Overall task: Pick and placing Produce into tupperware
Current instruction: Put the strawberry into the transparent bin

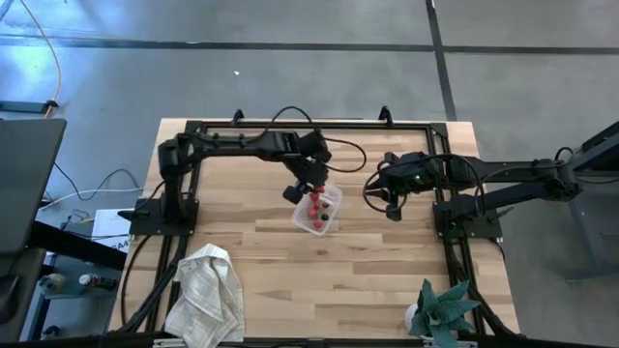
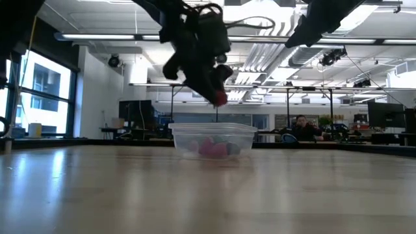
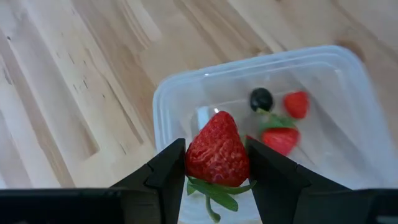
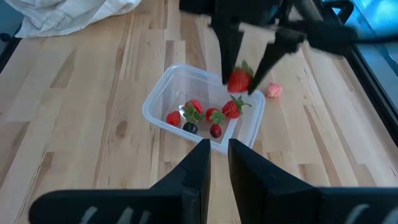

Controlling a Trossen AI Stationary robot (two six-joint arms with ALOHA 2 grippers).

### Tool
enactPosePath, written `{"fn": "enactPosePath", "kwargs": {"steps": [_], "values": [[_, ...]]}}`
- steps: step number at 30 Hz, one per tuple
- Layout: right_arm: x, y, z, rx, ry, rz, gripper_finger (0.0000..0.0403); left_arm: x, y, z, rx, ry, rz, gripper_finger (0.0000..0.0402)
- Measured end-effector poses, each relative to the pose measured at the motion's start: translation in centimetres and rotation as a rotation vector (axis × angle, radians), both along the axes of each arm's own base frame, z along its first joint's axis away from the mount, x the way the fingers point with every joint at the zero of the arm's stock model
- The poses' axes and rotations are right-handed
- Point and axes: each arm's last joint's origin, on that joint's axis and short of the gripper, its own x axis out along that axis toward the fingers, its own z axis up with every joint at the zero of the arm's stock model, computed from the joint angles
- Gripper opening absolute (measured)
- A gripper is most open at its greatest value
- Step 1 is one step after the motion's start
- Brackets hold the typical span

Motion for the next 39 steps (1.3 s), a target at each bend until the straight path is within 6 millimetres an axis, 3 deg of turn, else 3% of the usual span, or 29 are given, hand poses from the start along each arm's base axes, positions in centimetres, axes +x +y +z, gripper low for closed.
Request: {"fn": "enactPosePath", "kwargs": {"steps": [10, 25, 34, 39], "values": [[0.0, 0.0, 0.0, 0.0, 0.0, 0.0, 0.0047, 1.7, 0.1, -3.9, 0.014, 0.043, 0.002, 0.0147], [0.0, 0.0, 0.0, 0.001, 0.0, 0.0, 0.0047, 2.2, 0.0, -4.2, 0.058, 0.019, -0.021, 0.0147], [0.0, 0.0, 0.0, 0.0, 0.0, -0.001, 0.0047, 0.9, -2.8, -5.0, 0.16, 0.276, -0.148, 0.0147], [0.0, 0.0, 0.0, 0.001, 0.0, -0.001, 0.0047, 1.1, -3.9, -5.1, 0.188, 0.295, -0.193, 0.0147]]}}
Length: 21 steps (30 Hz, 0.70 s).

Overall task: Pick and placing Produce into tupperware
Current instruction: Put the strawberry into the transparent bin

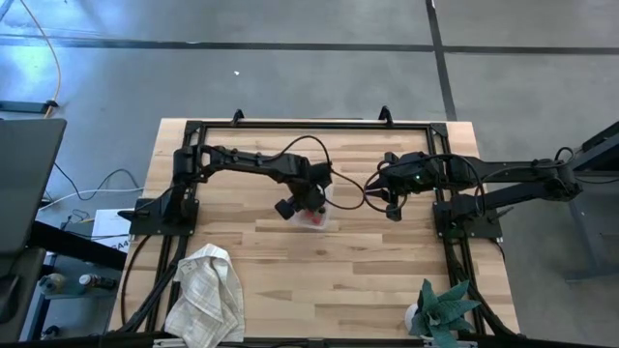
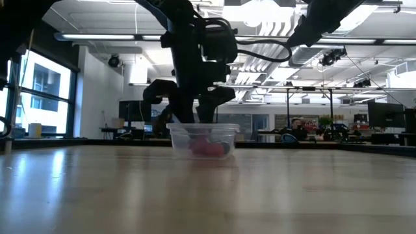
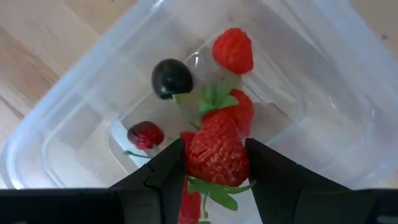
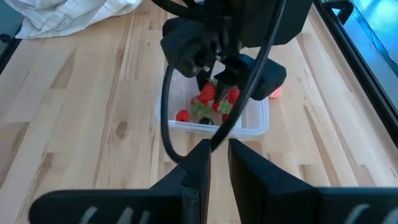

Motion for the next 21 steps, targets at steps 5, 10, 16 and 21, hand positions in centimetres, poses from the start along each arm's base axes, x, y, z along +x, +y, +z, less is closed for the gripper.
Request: {"fn": "enactPosePath", "kwargs": {"steps": [5, 10, 16, 21], "values": [[0.0, 0.0, 0.0, 0.0, 0.0, 0.0, 0.0047, -0.2, -0.3, 0.0, 0.005, 0.029, -0.003, 0.0147], [0.0, 0.0, 0.0, 0.0, 0.0, 0.0, 0.0047, -0.2, -0.8, -0.1, 0.016, 0.041, -0.016, 0.0147], [0.0, 0.0, 0.0, -0.001, 0.0, 0.0, 0.0047, -0.2, -1.4, -0.1, -0.01, 0.051, -0.04, 0.0147], [0.0, 0.0, 0.0, -0.001, 0.0, 0.001, 0.0047, 0.1, -2.2, 0.0, -0.029, 0.035, -0.09, 0.0147]]}}
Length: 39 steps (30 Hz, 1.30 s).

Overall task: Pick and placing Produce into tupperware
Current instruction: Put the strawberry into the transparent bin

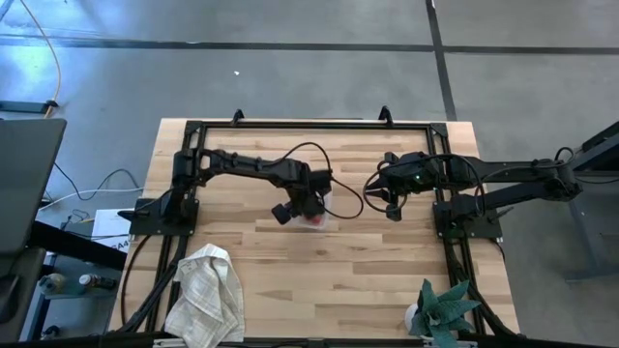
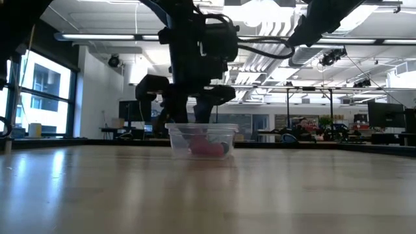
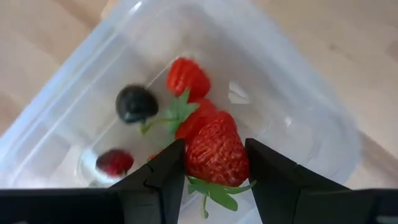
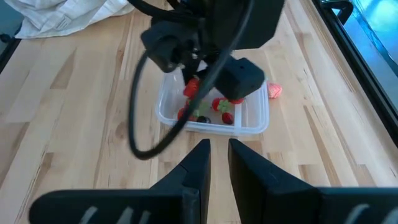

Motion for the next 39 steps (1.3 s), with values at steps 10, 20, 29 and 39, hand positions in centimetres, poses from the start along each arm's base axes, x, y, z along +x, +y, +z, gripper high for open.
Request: {"fn": "enactPosePath", "kwargs": {"steps": [10, 20, 29, 39], "values": [[0.0, 0.0, 0.0, 0.0, 0.0, 0.0, 0.0047, 0.7, -0.3, 0.4, 0.093, -0.037, 0.029, 0.0147], [0.0, 0.0, 0.0, 0.001, 0.0, -0.001, 0.0047, 1.0, 0.9, 1.7, 0.156, -0.053, 0.065, 0.0147], [0.0, 0.0, 0.0, 0.001, 0.0, -0.001, 0.0047, 1.1, 0.9, 0.4, 0.1, -0.004, 0.087, 0.0147], [0.0, 0.0, 0.0, 0.001, -0.002, -0.001, 0.0047, 1.2, 0.9, -1.4, 0.07, 0.055, 0.119, 0.0147]]}}
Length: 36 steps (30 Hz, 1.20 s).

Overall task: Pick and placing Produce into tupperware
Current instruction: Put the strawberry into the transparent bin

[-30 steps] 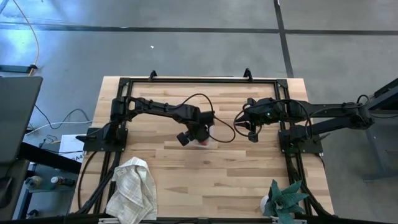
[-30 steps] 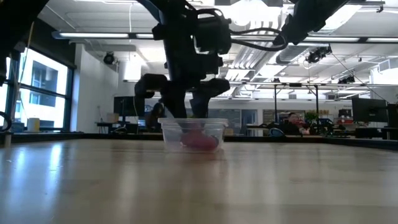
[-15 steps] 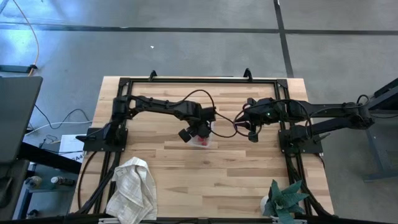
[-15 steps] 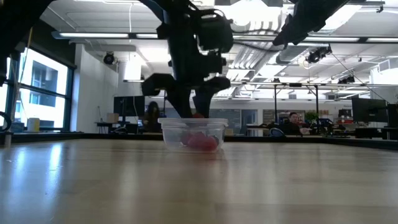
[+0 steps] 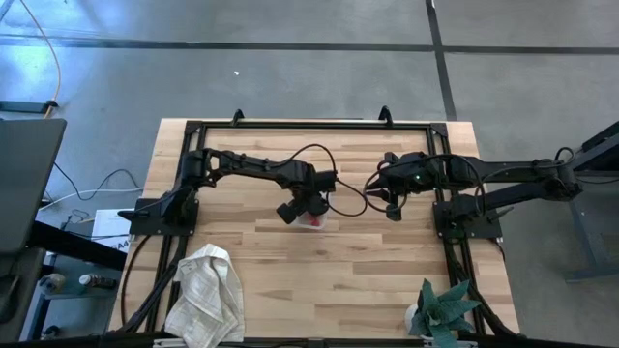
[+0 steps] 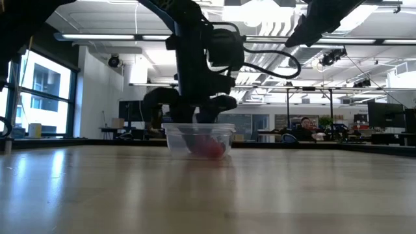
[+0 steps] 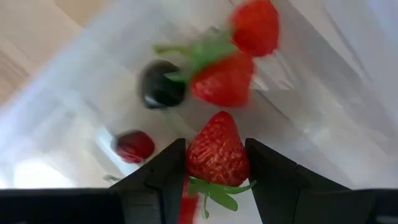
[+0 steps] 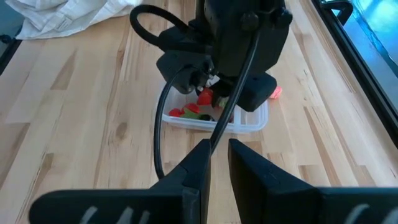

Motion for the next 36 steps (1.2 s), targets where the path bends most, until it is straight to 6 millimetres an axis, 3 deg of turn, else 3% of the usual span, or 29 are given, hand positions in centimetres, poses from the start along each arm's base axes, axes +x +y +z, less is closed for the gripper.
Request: {"fn": "enactPosePath", "kwargs": {"steps": [17, 36], "values": [[-0.01, -0.01, -0.01, 0.0, 0.001, 0.0, 0.0047, 0.0, -0.14, -0.01, -0.037, -0.007, -0.029, 0.0147], [-0.01, 0.0, -0.01, 0.0, 0.001, 0.0, 0.0047, 0.21, -0.74, 0.0, -0.009, -0.024, -0.244, 0.0147]]}}
